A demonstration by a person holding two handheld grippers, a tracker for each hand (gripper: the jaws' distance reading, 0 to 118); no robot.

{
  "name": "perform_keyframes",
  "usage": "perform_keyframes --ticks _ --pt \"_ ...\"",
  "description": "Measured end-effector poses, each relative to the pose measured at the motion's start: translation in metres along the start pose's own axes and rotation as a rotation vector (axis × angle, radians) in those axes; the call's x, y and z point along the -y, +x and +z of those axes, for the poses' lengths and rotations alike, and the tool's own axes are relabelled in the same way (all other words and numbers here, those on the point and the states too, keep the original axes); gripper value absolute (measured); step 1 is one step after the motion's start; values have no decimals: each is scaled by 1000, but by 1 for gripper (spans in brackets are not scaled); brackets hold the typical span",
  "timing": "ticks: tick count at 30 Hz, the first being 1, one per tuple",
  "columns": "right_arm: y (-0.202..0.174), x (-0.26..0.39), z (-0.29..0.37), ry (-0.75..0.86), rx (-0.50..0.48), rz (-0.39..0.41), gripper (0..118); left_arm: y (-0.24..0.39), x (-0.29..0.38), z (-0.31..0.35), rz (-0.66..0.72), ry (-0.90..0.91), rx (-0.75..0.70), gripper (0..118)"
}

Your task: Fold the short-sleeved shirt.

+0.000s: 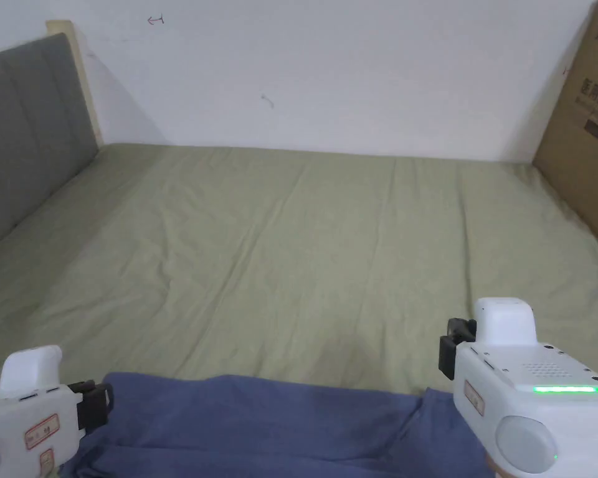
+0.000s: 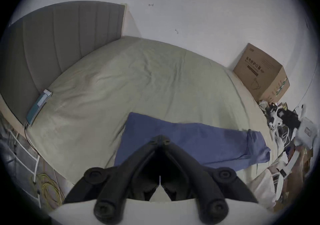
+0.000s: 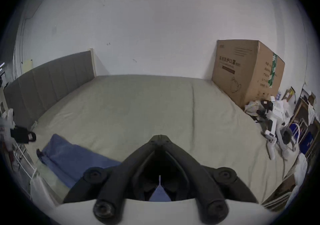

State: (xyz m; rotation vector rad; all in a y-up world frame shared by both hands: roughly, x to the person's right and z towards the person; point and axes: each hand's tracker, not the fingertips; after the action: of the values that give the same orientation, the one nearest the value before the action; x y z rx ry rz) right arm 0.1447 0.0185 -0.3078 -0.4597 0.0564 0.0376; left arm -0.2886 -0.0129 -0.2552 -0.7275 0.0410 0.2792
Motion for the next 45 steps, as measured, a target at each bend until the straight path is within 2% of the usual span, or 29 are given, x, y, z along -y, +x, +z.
perform_keyframes --ticks 3,5,7,10,11,12,14,15,16,20,24,28,29,30,31,32,33,34,35,38,41,45 --pt "-26 -1 -5 73 37 3 1 -11 2 -1 0 -19 -9 0" --pt "-40 -2 -9 113 25 37 1 -22 2 -1 26 -27 18 0" --pt "-56 -5 -12 112 63 89 1 -33 0 -1 51 -35 41 0" --pt "-73 -8 -16 149 72 95 1 -58 -4 -3 93 -37 89 0" --pt "-77 -9 -18 146 67 93 1 -68 -6 -7 128 -38 108 9" --pt "-81 -11 -19 139 62 92 1 -77 -7 -10 161 -60 116 27" --pt "-87 -10 -23 133 42 81 1 -97 -8 -22 218 -75 140 78" --pt "-91 -9 -25 128 39 89 1 -104 -6 -29 248 -116 166 90" --pt "-94 -8 -26 129 43 103 1 -112 -4 -38 277 -135 206 95" --pt "-100 -7 -32 100 33 92 1 -125 6 -65 365 -205 278 96" --pt "-103 -4 -38 75 37 114 1 -139 22 -105 482 -265 374 96" --pt "-103 -4 -41 60 45 127 1 -135 28 -120 613 -230 520 92" --pt "-102 -5 -42 55 47 123 1 -136 29 -126 643 -241 539 75" --pt "-101 -5 -44 47 48 115 1 -133 31 -132 685 -262 566 43" --pt "-100 -6 -45 42 44 106 1 -137 34 -141 639 -309 445 8" --pt "-99 -6 -45 37 43 100 1 -136 35 -144 556 -339 369 8" --pt "-99 -6 -45 35 46 100 1 -136 31 -142 549 -299 442 7" --pt "-98 -7 -45 34 46 101 1 -139 25 -138 553 -290 453 7" --pt "-97 -7 -45 31 50 105 1 -133 22 -132 571 -307 459 7" --pt "-93 -9 -48 17 46 88 1 -136 9 -126 463 -318 419 7" --pt "-90 -9 -48 10 45 65 1 -136 0 -114 453 -300 389 7" --pt "-87 -7 -44 14 45 75 1 -151 -11 -101 442 -287 336 7"
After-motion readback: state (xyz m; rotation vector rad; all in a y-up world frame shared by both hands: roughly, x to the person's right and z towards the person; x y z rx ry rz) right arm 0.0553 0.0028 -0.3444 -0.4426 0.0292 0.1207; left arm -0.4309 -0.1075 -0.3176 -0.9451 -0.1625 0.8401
